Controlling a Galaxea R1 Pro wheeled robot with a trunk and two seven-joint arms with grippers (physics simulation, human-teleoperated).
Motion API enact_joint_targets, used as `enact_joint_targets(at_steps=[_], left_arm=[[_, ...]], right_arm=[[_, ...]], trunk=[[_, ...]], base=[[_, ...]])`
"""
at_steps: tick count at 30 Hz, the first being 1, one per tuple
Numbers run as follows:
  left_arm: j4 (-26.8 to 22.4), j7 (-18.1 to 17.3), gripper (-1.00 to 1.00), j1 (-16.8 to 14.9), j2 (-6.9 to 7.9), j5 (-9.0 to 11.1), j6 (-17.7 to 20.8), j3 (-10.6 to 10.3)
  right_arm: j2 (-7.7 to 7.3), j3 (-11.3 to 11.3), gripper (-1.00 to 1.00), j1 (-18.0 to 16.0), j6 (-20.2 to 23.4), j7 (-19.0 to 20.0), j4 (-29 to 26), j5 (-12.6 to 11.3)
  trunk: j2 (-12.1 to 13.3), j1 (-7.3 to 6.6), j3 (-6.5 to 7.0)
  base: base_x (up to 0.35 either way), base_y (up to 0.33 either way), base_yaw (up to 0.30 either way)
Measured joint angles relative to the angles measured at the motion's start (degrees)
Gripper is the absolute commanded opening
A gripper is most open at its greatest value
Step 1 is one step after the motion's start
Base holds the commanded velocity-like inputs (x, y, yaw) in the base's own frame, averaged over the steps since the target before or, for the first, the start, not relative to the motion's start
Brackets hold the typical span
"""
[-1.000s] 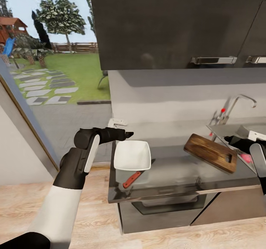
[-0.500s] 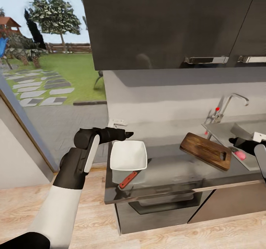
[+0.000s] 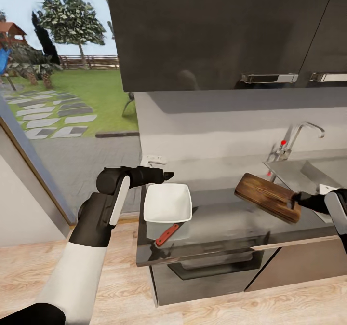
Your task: In the kitchen, take the Vidalia onion out of the sink, dice it on the chopping board with the paring knife, put the diced onion into the bowl on the countertop, then place both the paring knife and the chopping board into the sink.
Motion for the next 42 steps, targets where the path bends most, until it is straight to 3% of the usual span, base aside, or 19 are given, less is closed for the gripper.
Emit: enact_joint_targets(at_steps=[42], left_arm=[[0.1,0.0,1.0,0.0,-0.18,0.1,0.0,-1.1]], right_arm=[[-1.05,-0.3,1.0,0.0,0.4,-0.6,1.6,0.0]], trunk=[[0.0,0.0,0.0]], base=[[0.0,0.0,0.0]])
